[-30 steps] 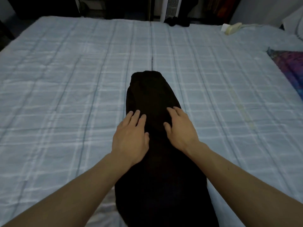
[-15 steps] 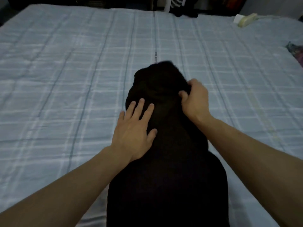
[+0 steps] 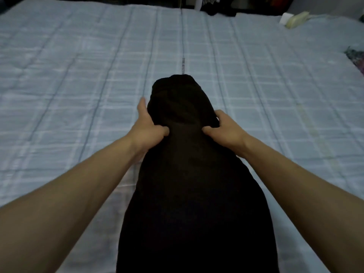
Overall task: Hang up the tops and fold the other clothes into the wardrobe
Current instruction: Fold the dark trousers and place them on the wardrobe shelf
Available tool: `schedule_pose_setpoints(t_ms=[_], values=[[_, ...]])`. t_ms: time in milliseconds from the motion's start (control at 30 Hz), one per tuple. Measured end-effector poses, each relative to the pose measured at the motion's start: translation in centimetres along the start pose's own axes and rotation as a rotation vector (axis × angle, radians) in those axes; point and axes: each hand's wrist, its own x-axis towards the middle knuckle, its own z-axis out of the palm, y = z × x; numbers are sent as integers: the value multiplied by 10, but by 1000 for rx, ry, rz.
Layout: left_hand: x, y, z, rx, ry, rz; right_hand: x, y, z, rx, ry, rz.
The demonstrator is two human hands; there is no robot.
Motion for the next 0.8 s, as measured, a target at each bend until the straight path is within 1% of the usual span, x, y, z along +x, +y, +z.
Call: schedule_pose_setpoints(t_ms=[67, 133, 200, 267, 367, 500, 633, 800], values=[[6, 6, -2, -195, 12, -167, 1, -2, -3, 88, 2, 78], [11, 11, -6, -316, -4, -298, 2, -4, -4, 160, 25, 145], [15, 18, -9, -342, 2, -363, 3, -6, -3, 203, 45, 157], [15, 28, -11, -313, 48, -358, 3, -11, -7, 229, 64, 154], [13, 38, -13, -258, 84, -282, -1, -20, -18, 258, 79, 147], [-7, 47, -22, -229, 54, -119, -23, -28, -33, 253, 87, 74], [-55, 57, -28, -209, -6, 74, -68, -39, -43, 241, 100, -34], [-137, 71, -37, -84, -105, 287, -148, -54, -58, 85, 27, -185]])
